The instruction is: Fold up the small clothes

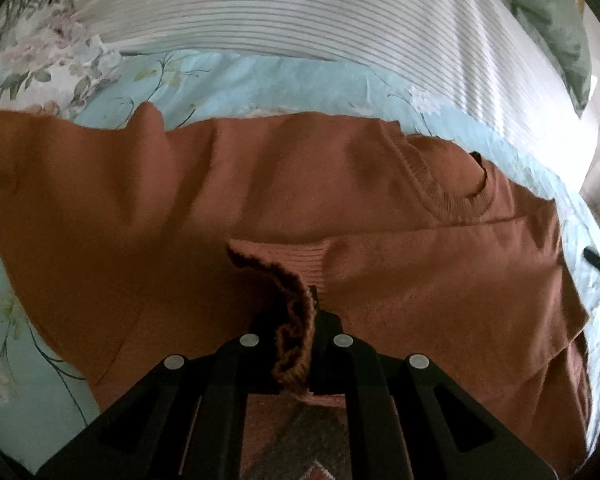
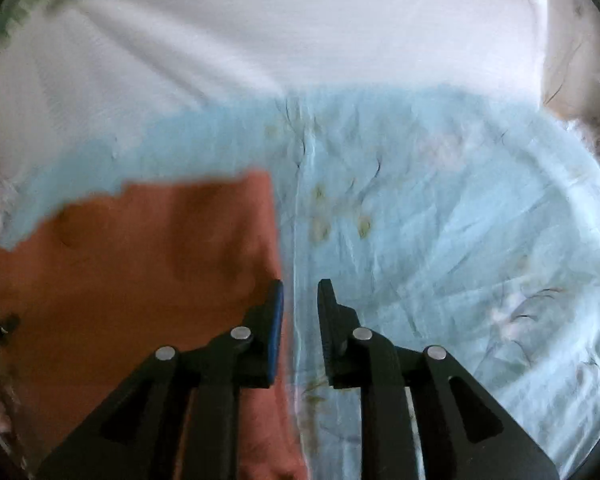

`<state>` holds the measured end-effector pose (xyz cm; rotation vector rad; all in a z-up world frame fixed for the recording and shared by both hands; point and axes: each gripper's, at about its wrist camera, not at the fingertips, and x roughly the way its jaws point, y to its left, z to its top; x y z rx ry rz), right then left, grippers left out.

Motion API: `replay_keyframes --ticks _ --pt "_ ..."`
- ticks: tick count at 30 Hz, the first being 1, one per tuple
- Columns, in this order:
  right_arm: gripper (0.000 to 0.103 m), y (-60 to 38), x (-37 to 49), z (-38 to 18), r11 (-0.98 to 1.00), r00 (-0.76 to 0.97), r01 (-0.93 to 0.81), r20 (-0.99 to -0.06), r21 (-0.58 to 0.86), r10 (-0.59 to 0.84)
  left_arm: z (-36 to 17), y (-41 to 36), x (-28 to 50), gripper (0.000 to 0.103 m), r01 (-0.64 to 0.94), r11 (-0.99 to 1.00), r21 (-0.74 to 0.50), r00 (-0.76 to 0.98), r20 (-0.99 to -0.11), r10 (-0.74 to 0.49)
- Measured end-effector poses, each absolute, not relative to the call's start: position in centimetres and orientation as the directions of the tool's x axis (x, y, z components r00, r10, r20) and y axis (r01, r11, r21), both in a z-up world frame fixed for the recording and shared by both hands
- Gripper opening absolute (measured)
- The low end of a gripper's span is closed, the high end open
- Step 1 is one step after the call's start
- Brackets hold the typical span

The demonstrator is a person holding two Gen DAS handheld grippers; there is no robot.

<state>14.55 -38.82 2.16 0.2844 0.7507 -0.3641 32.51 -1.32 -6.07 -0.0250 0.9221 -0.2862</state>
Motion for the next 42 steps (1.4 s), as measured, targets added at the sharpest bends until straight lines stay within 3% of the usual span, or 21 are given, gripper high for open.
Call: replay_keyframes --ticks 3,5,9,10,12,15,18,28,33,35,36,42 --pt "0.038 -36.0 15.7 0.1 0.945 0.635 0.282 -0.771 0.165 -0.055 -6.3 -1.6 32.3 0.008 0.228 0.965 -0.131 0.569 -0.786 -0.241" --pt "0.038 -35.8 16.1 -2.6 0.947 0.551 0.301 -0.831 0.112 -0.077 -6.2 -0.7 32.0 0.012 0.217 0.966 -0.143 0.57 -0.785 -0.244" --pt "0.04 -37.0 13.9 -1.7 0.907 0.582 0.374 -0.81 0.192 -0.069 -5.8 3.0 31.1 0.016 0.139 0.982 -0.127 0.588 -0.788 -0.185" --pt "0.044 -36.8 13.2 -0.9 0.899 0.61 0.362 -0.792 0.246 -0.029 -5.7 4.3 31.0 0.015 0.111 0.985 -0.131 0.592 -0.788 -0.171" --pt "0.062 -36.2 11.9 0.2 0.89 0.659 0.313 -0.75 0.332 0.047 -5.2 7.2 30.8 0.015 0.059 0.982 -0.178 0.601 -0.779 -0.178" --pt "0.063 -34.2 10.6 1.5 0.892 0.691 0.237 -0.712 0.385 0.124 -4.0 11.5 30.7 0.017 -0.029 0.974 -0.223 0.628 -0.763 -0.155" --pt "0.063 -32.1 10.5 1.3 0.885 0.689 0.181 -0.698 0.429 0.197 -3.2 15.8 31.4 0.035 -0.119 0.955 -0.273 0.643 -0.754 -0.136" --pt "0.064 -27.1 11.9 -1.1 0.886 0.615 0.13 -0.737 0.445 0.28 0.8 27.9 36.3 0.067 -0.361 0.825 -0.435 0.741 -0.671 -0.03" --pt "0.064 -26.9 11.9 -1.8 0.885 0.594 0.136 -0.751 0.446 0.287 2.4 32.6 38.7 0.066 -0.492 0.765 -0.416 0.743 -0.658 0.12" --pt "0.064 -26.9 11.9 -2.0 0.886 0.592 0.141 -0.755 0.443 0.283 2.7 33.7 39.5 0.038 -0.491 0.776 -0.396 0.741 -0.658 0.133" --pt "0.064 -26.9 11.9 -2.0 0.885 0.591 0.144 -0.756 0.442 0.281 2.8 33.8 39.8 0.009 -0.469 0.786 -0.403 0.745 -0.658 0.107" --pt "0.064 -26.6 11.7 -2.2 0.876 0.6 0.152 -0.747 0.458 0.286 4.6 31.2 37.2 0.008 -0.372 0.848 -0.377 0.801 -0.593 0.088"
